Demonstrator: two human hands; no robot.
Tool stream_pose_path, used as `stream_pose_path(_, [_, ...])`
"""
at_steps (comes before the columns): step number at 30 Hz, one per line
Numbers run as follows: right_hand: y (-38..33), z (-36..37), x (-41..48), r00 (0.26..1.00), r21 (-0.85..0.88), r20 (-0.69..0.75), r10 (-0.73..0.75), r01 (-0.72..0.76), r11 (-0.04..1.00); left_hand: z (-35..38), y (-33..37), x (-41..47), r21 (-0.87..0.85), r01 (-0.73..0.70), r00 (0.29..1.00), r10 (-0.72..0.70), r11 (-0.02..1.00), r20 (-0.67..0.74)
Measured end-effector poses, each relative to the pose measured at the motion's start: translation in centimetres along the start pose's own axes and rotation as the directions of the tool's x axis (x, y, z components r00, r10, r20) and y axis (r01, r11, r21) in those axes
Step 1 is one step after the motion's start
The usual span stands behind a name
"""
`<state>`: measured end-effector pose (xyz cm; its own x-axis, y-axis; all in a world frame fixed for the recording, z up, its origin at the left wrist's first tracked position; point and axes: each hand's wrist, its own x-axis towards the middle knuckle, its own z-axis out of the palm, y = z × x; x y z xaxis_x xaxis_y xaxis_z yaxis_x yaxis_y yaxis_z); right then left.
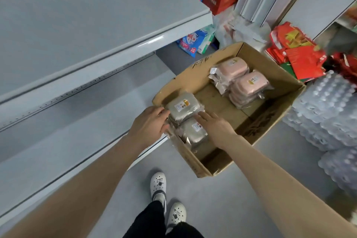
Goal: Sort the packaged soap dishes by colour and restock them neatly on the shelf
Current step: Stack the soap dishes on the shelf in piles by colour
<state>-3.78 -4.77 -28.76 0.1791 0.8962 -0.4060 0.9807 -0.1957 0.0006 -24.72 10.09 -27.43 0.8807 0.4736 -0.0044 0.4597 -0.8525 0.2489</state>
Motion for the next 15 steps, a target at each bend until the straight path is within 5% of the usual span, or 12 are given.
stream_pose_path(7, [2.2, 0.1, 2.7, 0.995, -0.116, 0.039, -0.09, 0.094, 0.989, 1.2, 0.0, 6.2, 0.069, -0.045, 0.999, 0.044, 0.997, 0.018])
stream_pose_path(12, [7.7, -1.7, 1.3, 0.997, -0.166, -0.051, -0.058, 0.049, 0.985, 4.5, 2.2, 9.9, 0.109, 0.094, 0.953, -0.121, 0.99, 0.279])
stream_pose_path(15, [10.3, -3.5, 0.7, 0.999, -0.146, -0.04, 0.009, -0.015, 0.989, 6.3, 3.4, 10.1, 0.128, 0.207, 0.924, -0.236, 0.97, 0.301])
